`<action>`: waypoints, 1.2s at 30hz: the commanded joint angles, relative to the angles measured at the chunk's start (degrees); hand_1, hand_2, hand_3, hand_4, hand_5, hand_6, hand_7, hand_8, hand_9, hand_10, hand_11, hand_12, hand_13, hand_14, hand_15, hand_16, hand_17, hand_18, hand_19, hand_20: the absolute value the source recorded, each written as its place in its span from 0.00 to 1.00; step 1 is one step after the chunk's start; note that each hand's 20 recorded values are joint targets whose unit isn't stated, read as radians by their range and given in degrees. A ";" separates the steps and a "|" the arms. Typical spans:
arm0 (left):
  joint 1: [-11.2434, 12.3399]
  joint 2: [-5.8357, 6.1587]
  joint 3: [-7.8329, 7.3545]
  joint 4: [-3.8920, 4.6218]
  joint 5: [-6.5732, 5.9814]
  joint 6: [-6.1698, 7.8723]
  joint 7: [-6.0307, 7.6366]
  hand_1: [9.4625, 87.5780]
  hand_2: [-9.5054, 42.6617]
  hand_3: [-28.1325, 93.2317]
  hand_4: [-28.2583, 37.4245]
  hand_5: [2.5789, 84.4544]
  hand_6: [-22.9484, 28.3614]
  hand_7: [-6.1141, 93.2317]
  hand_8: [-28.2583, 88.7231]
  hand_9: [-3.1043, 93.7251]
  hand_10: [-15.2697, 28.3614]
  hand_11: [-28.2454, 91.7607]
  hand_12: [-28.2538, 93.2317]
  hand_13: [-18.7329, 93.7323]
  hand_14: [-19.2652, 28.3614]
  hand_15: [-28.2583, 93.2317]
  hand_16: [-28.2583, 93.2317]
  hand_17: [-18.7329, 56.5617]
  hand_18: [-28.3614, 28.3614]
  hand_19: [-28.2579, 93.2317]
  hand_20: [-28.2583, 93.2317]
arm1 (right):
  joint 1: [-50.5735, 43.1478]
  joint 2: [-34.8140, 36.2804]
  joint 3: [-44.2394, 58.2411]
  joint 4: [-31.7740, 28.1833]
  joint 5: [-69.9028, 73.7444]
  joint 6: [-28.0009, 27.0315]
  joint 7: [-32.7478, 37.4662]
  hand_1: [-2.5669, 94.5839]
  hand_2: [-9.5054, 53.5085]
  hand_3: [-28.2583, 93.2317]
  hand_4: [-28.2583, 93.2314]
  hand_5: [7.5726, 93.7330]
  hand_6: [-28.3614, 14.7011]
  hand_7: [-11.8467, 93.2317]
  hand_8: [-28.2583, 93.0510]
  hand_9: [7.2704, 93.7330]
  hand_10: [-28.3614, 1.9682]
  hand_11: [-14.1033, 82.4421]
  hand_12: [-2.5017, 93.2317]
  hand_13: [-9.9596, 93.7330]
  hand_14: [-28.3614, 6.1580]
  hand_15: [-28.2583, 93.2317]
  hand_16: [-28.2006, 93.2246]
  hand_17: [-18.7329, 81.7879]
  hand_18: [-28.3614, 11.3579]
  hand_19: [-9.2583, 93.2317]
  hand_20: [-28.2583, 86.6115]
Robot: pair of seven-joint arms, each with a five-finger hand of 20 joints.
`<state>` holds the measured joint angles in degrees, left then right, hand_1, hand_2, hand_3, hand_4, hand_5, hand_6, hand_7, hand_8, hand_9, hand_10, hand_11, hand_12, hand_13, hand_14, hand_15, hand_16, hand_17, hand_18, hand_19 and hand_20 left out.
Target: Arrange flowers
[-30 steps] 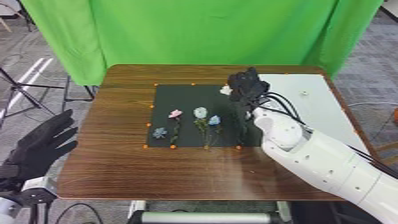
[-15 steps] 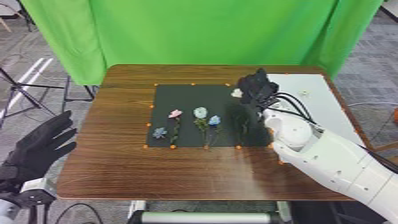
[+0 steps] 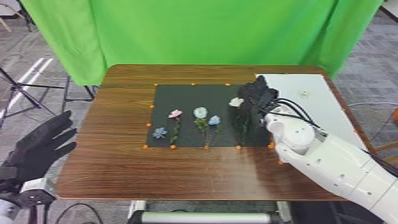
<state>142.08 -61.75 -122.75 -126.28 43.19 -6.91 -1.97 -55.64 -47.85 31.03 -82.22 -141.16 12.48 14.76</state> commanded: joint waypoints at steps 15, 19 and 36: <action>0.80 -0.62 -0.63 -0.18 -0.12 0.05 0.08 0.18 0.14 0.80 0.00 0.23 0.47 0.22 0.17 0.20 0.55 0.30 0.41 0.27 0.63 0.31 0.32 0.07 0.81 0.50 0.31 | -5.20 5.45 15.07 -6.69 6.38 -6.87 5.75 0.11 0.13 0.96 0.04 0.44 0.62 0.43 0.11 0.52 0.53 0.42 0.29 0.58 0.57 0.57 0.42 0.29 0.18 0.73 0.71; 0.66 -0.45 -0.47 -0.10 -0.20 0.15 0.01 0.18 0.14 0.79 0.00 0.23 0.47 0.22 0.17 0.20 0.55 0.30 0.41 0.27 0.63 0.31 0.32 0.07 0.81 0.51 0.31 | -2.94 4.80 14.74 -1.14 10.59 -8.69 12.10 0.17 0.15 0.97 0.06 0.25 0.55 0.35 0.15 0.29 0.45 0.31 0.30 0.42 0.44 0.45 0.43 0.26 0.19 0.64 0.62; -0.46 0.65 0.17 0.65 -0.34 -0.85 -0.38 0.18 0.15 0.79 0.00 0.23 0.47 0.22 0.17 0.20 0.55 0.30 0.41 0.27 0.63 0.31 0.32 0.07 0.81 0.50 0.31 | -0.34 4.15 13.74 10.61 15.55 -15.30 10.95 0.27 0.12 1.00 0.09 0.09 0.48 0.26 0.18 0.11 0.47 0.13 0.32 0.31 0.36 0.22 0.44 0.22 0.21 0.51 0.40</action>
<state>141.82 -61.57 -122.79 -126.01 43.14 -6.98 -1.97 -57.74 -43.44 45.77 -74.66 -126.04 0.01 24.85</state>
